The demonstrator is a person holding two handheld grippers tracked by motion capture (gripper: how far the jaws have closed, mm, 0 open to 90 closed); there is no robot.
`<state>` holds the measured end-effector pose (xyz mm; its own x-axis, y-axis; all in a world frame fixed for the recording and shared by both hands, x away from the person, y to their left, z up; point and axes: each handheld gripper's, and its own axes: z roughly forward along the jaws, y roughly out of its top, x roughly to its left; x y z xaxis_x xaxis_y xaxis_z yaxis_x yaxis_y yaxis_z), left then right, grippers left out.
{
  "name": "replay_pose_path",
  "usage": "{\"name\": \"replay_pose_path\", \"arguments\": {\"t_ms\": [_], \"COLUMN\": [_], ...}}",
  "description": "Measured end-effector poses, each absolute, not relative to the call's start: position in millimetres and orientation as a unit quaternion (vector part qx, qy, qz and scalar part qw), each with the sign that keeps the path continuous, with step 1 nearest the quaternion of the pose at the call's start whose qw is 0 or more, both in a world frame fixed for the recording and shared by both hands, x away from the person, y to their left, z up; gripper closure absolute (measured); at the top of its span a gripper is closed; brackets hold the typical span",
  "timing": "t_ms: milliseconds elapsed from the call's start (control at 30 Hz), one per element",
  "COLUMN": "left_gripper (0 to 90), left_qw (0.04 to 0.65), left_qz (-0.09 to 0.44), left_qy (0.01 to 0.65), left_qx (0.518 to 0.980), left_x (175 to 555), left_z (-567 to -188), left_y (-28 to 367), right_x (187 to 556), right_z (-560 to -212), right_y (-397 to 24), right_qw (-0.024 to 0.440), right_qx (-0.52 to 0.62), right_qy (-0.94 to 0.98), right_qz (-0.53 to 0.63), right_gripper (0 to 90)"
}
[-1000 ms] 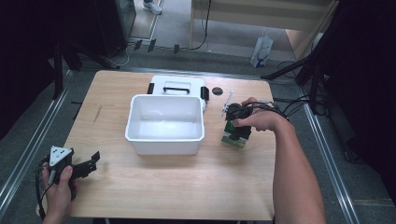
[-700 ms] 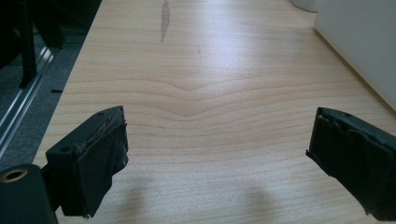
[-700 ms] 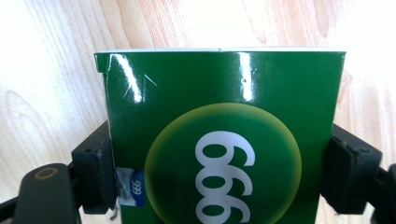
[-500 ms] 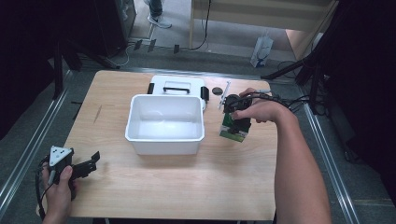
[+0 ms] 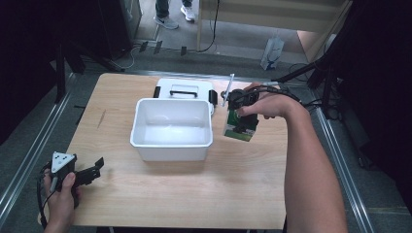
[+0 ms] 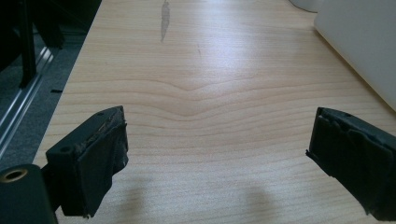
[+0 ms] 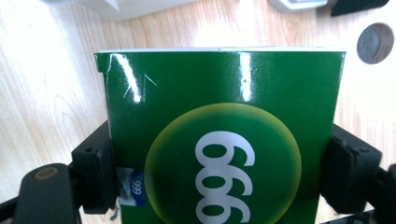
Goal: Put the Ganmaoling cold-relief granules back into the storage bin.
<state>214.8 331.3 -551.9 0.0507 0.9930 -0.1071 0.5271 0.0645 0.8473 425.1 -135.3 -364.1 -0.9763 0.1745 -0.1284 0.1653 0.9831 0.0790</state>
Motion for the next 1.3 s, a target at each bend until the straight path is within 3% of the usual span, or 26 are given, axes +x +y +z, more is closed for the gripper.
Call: {"name": "replay_pose_path", "arguments": {"t_ms": [733,1300], "left_gripper": [5.1,5.1], "left_qw": [0.386,0.387], "left_qz": [0.301,0.300], "left_qy": [0.618,0.618], "left_qx": [0.615,0.615], "left_x": [214,214], "left_z": [-552,-552], "left_y": [332,332], "right_x": [420,415], "right_z": [-309,-307], "right_y": [-86,-45], "right_qw": [0.082,0.077], "right_qx": [0.043,0.011], "right_qy": [0.994,0.996], "right_qz": [0.052,0.047], "right_gripper": [16.3,16.2]}}
